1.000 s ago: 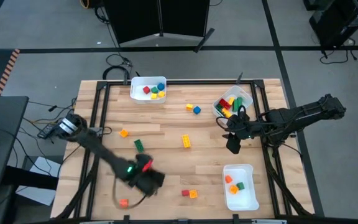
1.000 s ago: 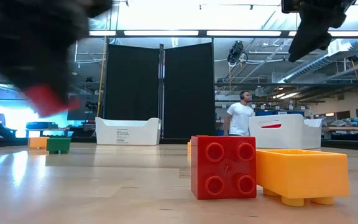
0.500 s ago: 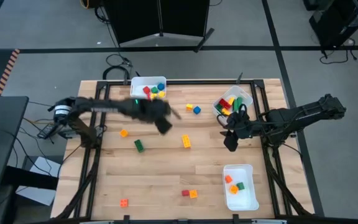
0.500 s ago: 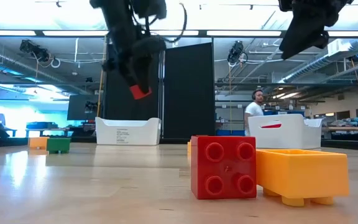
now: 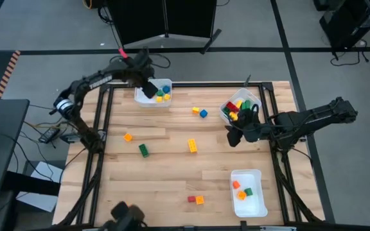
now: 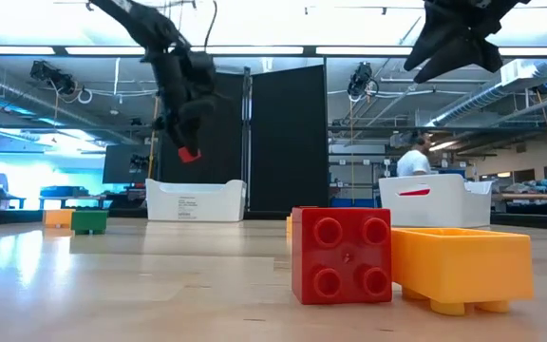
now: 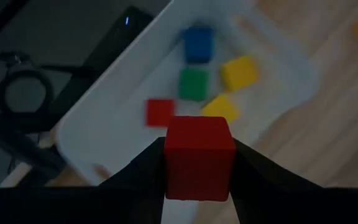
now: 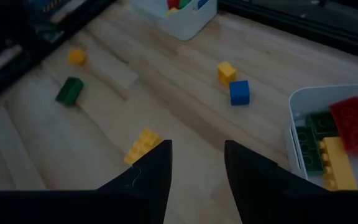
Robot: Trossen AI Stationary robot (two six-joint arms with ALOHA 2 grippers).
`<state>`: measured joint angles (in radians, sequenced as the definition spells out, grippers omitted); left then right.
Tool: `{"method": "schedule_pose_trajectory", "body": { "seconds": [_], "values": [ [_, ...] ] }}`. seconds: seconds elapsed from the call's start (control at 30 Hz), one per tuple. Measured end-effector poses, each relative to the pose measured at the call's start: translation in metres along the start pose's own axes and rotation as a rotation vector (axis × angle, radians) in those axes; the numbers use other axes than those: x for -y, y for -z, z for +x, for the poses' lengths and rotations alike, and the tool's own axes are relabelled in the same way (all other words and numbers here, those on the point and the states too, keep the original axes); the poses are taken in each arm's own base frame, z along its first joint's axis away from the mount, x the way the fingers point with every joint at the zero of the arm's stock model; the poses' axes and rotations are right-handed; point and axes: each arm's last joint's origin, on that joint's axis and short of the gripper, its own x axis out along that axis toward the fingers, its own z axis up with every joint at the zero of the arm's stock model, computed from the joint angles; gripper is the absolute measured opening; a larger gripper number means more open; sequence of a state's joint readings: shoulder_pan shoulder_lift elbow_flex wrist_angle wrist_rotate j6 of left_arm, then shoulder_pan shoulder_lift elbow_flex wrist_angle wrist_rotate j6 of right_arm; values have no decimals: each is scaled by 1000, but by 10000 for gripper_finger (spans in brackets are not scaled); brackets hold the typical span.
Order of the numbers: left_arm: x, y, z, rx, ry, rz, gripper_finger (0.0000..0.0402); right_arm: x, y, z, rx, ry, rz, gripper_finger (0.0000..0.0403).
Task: Sort blocks by size
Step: Put the red square block into the top left white bin
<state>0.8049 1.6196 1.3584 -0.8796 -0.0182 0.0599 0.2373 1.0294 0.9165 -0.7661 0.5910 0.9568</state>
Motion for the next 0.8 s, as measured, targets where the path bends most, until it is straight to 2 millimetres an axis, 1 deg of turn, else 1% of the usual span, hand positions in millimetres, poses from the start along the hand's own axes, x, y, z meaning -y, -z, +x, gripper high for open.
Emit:
{"method": "schedule_pose_trajectory", "body": {
  "seconds": [0.1,0.27,0.43,0.57,0.63,0.8],
  "values": [
    [-18,-8,17,-70,-4,29,143,0,-2,1,21,8,51,158],
    [-38,-25,47,-160,-6,20,143,3,-6,3,34,21,116,158],
    [-48,-33,79,-237,-1,8,143,4,-7,4,38,28,138,158],
    [-52,-28,101,-311,7,-5,145,3,-8,4,43,20,144,158],
    [-52,-25,106,-343,9,-8,152,3,-8,4,44,19,145,158],
    [-52,-26,111,-346,-8,-4,175,3,-8,4,44,19,145,158]
  ]
}}
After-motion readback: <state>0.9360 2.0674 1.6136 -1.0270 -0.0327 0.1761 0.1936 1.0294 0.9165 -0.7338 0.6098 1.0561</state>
